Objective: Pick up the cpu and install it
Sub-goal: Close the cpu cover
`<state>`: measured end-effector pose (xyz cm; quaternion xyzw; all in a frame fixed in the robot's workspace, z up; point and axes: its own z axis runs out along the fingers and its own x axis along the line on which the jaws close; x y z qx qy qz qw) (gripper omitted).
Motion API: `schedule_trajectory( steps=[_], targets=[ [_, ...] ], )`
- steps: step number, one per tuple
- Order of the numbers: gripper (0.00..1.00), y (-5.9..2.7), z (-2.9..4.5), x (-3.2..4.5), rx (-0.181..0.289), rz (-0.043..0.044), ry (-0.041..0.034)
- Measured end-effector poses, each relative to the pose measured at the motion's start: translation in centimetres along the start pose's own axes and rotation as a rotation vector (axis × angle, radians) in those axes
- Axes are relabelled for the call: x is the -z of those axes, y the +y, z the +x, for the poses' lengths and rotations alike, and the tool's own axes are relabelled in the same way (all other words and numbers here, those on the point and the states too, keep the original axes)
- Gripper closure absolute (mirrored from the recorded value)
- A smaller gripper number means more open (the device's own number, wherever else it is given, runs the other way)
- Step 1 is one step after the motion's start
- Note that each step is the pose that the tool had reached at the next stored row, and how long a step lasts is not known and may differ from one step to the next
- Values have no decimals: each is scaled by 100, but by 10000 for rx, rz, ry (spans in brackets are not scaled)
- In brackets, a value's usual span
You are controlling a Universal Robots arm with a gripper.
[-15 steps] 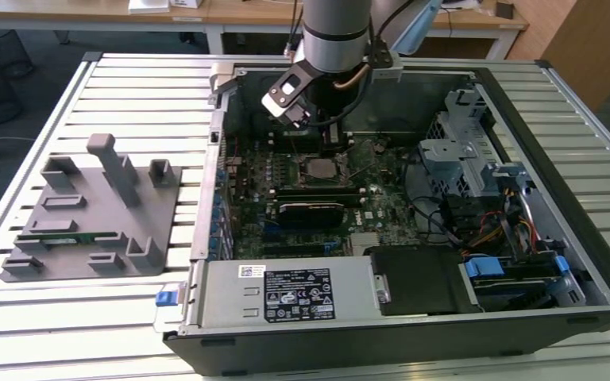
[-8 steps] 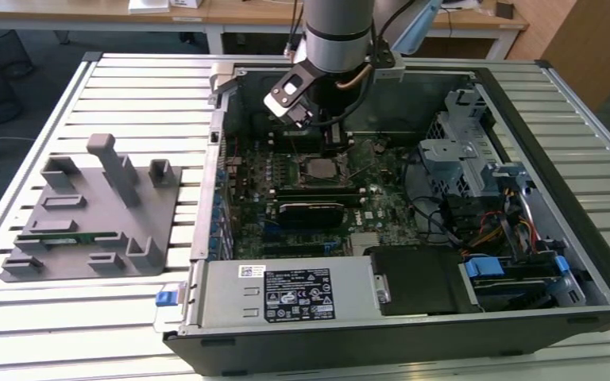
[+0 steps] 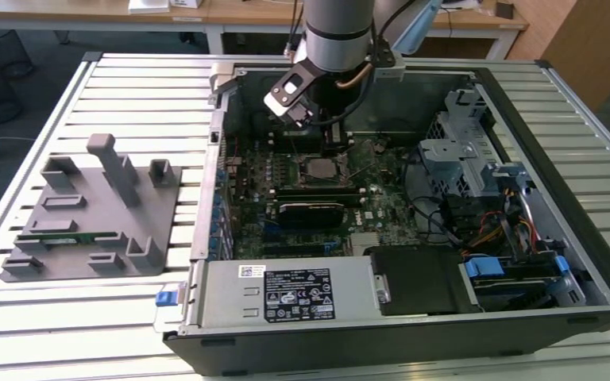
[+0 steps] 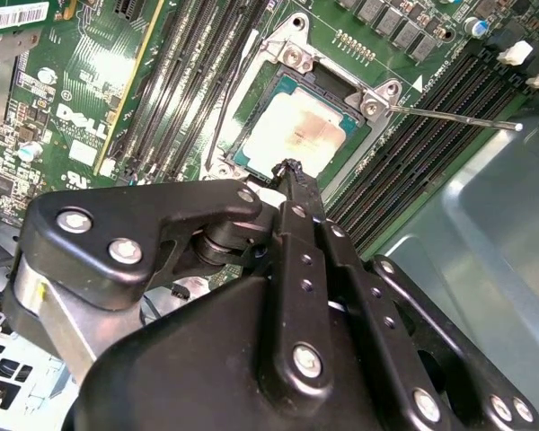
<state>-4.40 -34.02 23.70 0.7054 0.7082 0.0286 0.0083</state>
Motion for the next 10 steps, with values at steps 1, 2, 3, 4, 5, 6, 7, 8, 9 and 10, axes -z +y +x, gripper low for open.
schedule_trajectory(
  steps=[1, 2, 3, 4, 5, 6, 7, 8, 9, 10],
  targets=[
    [89, 0, 0, 1, 0, 0, 0],
    [89, 0, 0, 1, 0, 0, 0],
    [89, 0, 0, 1, 0, 0, -1],
    [89, 0, 0, 3, 0, 0, 0],
    [89, 0, 0, 8, 0, 1, -2],
    [89, 1, 0, 10, 0, 1, -2],
    [89, 1, 0, 12, 0, 1, -2],
    [89, 1, 0, 14, 0, 0, -1],
    [89, 1, 0, 16, 0, 0, -1],
    [89, 1, 1, 18, 0, 0, 0]
  ],
)
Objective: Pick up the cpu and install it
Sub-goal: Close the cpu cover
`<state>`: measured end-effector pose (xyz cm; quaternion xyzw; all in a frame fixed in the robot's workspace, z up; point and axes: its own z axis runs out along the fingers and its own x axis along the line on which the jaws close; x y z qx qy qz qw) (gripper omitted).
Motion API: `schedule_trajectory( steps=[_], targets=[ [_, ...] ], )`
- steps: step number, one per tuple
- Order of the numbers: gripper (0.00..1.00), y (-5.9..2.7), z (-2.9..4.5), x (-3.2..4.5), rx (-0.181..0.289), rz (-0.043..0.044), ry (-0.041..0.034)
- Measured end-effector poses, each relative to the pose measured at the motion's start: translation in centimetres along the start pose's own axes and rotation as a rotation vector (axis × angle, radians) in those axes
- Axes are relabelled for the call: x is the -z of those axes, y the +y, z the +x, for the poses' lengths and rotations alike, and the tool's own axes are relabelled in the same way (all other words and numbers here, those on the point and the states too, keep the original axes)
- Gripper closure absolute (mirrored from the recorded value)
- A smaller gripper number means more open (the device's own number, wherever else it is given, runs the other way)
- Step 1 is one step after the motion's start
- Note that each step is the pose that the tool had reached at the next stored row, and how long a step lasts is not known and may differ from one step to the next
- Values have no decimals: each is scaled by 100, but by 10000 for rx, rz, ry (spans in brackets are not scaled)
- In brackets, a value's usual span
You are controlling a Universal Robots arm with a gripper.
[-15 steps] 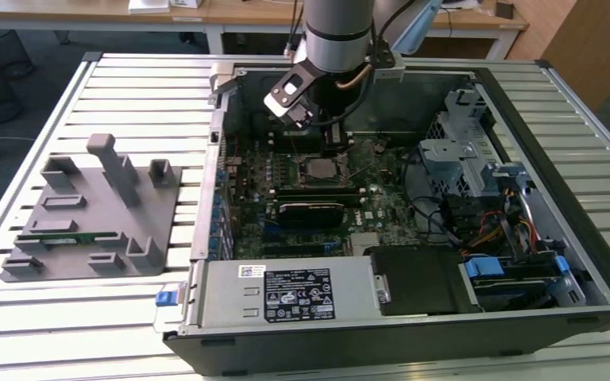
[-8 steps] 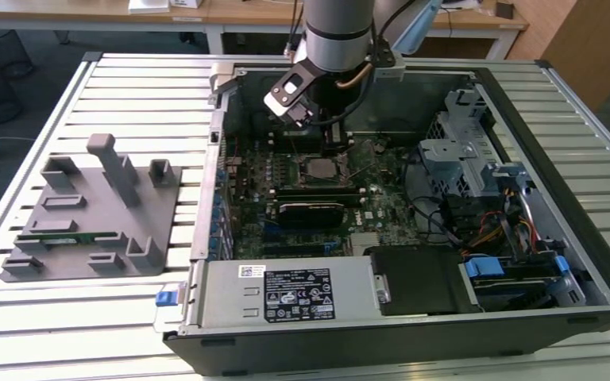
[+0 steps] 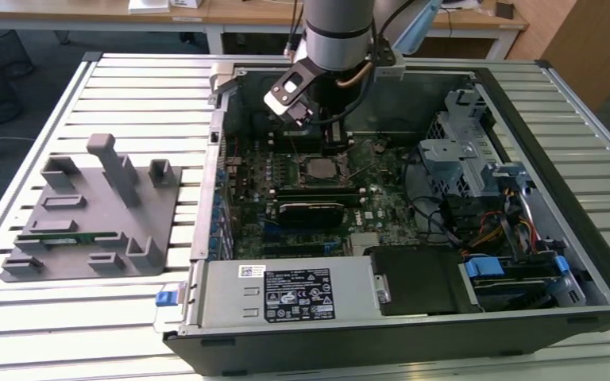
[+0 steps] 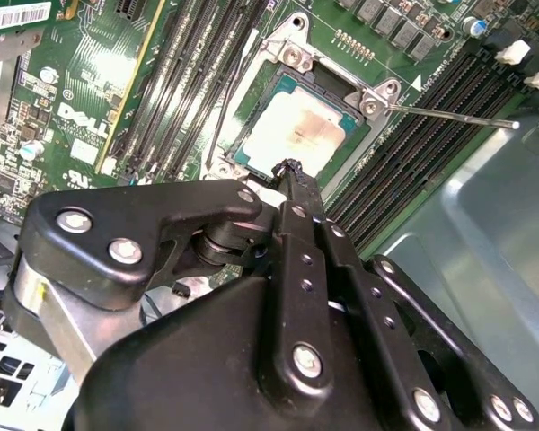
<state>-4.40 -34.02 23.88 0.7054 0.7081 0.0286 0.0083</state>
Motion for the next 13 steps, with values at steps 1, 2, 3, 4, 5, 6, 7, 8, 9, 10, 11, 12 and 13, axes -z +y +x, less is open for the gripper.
schedule_trajectory(
  steps=[1, 2, 3, 4, 5, 6, 7, 8, 9, 10, 11, 12, 13],
  targets=[
    [89, 0, 0, 2, 0, 0, 0],
    [89, 0, 0, 4, 0, 0, 0],
    [89, 0, 0, 5, 0, 0, 0],
    [89, 1, 0, 8, 0, 0, 0],
    [89, 1, 0, 12, 0, 0, -1],
    [89, 1, 0, 14, 1, 0, -1],
    [89, 1, 0, 16, 0, 0, -1],
    [89, 1, 0, 18, 0, 0, -1],
    [89, 1, 1, 19, 0, 0, 0],
    [89, 1, 1, 21, 1, 0, 0],
    [89, 2, 1, 23, 0, 0, 0],
    [89, 2, 1, 25, 0, 0, -1],
    [89, 2, 1, 27, 0, 0, -1]
  ],
)
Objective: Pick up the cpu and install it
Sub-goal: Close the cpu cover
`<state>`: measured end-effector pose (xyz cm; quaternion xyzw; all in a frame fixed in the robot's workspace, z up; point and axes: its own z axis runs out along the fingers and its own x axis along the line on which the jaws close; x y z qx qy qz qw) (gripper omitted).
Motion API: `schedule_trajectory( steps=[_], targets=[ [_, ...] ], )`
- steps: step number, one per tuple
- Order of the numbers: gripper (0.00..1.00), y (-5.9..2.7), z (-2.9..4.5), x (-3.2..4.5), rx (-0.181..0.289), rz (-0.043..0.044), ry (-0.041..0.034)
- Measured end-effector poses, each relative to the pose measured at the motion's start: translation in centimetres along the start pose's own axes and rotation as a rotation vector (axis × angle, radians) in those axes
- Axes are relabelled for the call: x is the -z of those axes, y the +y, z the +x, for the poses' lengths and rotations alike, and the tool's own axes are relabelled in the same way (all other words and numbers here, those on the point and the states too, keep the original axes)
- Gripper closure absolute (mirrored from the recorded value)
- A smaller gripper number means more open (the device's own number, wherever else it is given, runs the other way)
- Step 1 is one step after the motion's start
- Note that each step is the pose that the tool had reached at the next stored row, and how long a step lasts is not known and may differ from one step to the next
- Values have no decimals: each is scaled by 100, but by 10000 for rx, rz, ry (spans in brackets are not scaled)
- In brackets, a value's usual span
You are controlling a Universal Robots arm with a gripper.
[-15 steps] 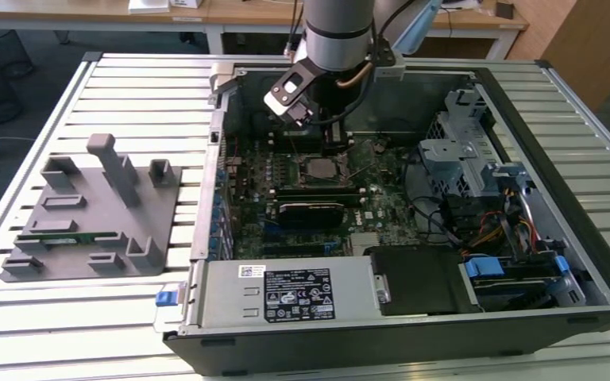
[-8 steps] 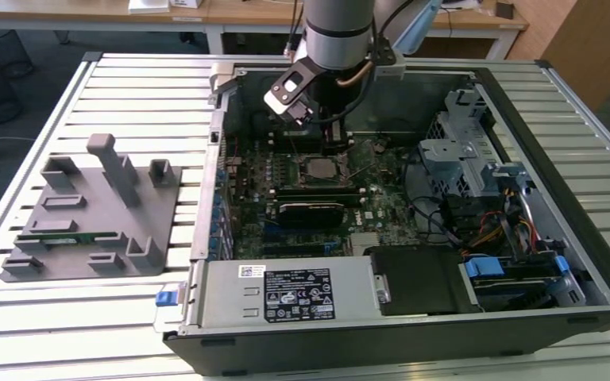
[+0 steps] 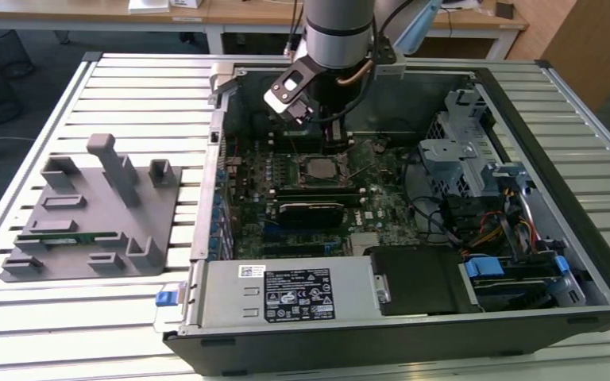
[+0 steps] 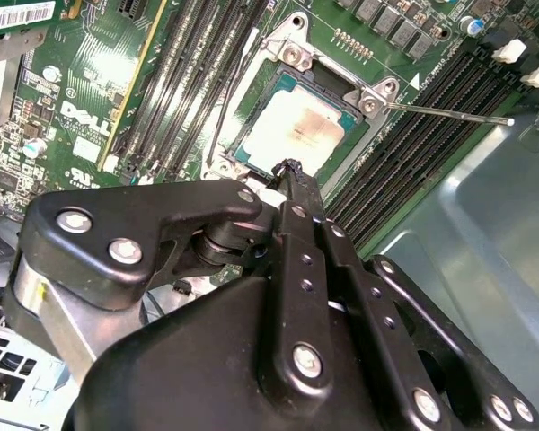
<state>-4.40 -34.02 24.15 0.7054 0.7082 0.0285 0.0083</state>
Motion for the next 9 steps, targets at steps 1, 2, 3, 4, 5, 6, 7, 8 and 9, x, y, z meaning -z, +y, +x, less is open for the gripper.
schedule_trajectory(
  steps=[1, 2, 3, 4, 5, 6, 7, 8, 9],
  targets=[
    [89, 0, 0, 2, 0, 0, 0],
    [89, 0, 0, 4, 0, 0, 0],
    [89, 0, 0, 8, 0, 0, 1],
    [89, 1, 0, 11, 0, 0, 0],
    [89, 1, 0, 11, 0, 0, 1],
    [89, 1, 0, 12, 0, 0, 0],
    [89, 1, 0, 12, 0, 0, 0],
    [89, 1, 0, 12, 0, -1, 1],
    [89, 1, 0, 12, 0, 0, 1]
  ],
)
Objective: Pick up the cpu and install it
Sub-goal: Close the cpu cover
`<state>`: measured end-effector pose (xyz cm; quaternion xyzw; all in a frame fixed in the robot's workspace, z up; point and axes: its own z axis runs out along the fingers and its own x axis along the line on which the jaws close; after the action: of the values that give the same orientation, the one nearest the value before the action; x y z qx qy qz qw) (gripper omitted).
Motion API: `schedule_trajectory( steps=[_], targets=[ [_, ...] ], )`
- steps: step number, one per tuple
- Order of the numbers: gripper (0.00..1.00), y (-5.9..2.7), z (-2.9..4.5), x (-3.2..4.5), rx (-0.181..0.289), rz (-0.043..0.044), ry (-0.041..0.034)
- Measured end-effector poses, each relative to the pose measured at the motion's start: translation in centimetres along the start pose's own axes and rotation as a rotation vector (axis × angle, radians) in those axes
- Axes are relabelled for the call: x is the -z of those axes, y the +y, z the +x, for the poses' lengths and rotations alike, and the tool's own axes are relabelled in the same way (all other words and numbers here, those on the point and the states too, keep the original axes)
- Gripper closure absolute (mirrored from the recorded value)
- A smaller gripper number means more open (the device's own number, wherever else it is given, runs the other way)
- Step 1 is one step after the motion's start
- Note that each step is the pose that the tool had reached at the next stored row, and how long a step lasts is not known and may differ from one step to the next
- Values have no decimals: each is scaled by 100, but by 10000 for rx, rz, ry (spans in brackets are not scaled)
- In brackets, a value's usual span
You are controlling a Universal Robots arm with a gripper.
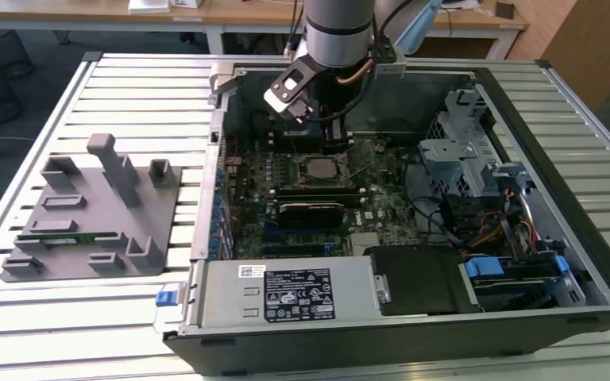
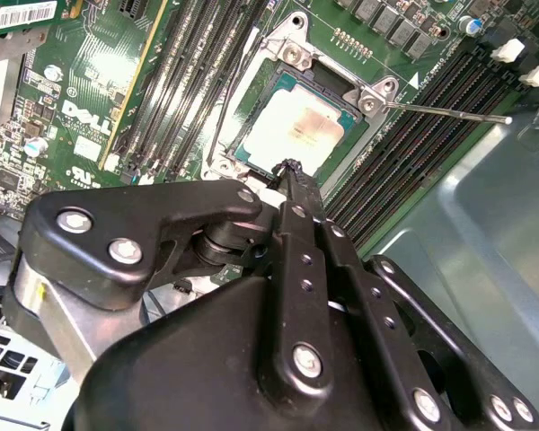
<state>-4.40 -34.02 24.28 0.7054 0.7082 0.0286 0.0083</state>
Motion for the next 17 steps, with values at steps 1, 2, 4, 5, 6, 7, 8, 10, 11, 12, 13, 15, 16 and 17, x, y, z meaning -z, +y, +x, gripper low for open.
schedule_trajectory(
  steps=[1, 2, 4, 5, 6, 7, 8, 10, 11, 12, 13, 15, 16, 17],
  targets=[
    [89, 0, 0, 0, 0, 0, 0],
    [89, 0, 0, 1, 0, 0, 0],
    [89, 0, 0, 1, 0, 0, -1],
    [89, 0, 0, 3, 0, 1, -1],
    [89, 0, 0, 4, 0, 1, -1],
    [89, 0, 0, 4, 0, 0, 0],
    [89, 0, 0, 5, 0, 0, 0],
    [89, 0, 0, 5, 0, 0, 0],
    [89, 0, 0, 6, 0, 0, -1],
    [89, 0, 0, 6, 0, 0, 0],
    [89, 2, 0, 6, 0, 1, -1],
    [89, 8, 0, 6, 1, 5, -2],
    [89, 16, 0, 6, 0, 12, -2],
    [89, 29, 0, 5, 0, 20, -2]
  ],
)
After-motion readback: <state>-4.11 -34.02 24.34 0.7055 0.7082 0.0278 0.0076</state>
